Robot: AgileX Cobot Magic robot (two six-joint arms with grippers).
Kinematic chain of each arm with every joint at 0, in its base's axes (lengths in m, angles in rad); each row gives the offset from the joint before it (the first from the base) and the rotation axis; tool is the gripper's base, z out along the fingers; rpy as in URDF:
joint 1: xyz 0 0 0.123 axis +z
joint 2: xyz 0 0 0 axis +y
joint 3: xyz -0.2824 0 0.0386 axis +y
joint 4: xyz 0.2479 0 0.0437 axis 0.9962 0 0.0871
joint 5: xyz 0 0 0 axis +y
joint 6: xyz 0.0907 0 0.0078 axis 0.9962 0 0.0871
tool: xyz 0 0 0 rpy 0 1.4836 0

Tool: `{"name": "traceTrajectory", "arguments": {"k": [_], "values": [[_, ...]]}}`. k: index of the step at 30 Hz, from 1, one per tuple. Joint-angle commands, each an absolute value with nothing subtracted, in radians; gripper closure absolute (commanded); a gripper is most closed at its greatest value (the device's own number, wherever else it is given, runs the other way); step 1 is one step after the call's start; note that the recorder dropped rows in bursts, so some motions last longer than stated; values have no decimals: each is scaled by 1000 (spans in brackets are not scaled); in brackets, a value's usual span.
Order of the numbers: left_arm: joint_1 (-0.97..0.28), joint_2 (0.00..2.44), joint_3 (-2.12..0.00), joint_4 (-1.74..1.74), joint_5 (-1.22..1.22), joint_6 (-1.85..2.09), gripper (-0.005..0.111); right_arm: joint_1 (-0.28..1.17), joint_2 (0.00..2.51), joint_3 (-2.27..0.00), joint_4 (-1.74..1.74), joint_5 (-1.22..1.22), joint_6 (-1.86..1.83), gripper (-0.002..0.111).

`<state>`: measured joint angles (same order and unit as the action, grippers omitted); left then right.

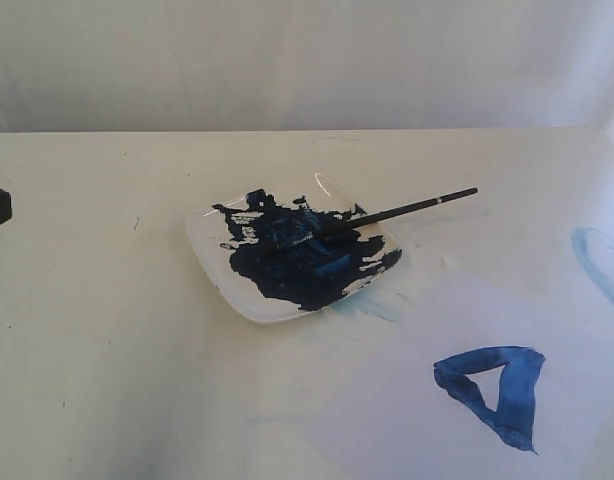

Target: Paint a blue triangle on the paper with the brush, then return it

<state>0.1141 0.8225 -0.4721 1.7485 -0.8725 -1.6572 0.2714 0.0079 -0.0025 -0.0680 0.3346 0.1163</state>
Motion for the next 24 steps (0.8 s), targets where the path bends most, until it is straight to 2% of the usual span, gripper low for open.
{"name": "traceTrajectory", "arguments": {"k": [1, 9, 24], "values": [[117, 814, -466, 1744, -864, -1656, 107, 237, 0, 0, -43, 335, 111, 108], [117, 814, -466, 1744, -871, -1656, 107, 155, 0, 0, -38, 335, 111, 108], [117, 814, -466, 1744, -871, -1656, 107, 149, 0, 0, -38, 337, 111, 108]]}}
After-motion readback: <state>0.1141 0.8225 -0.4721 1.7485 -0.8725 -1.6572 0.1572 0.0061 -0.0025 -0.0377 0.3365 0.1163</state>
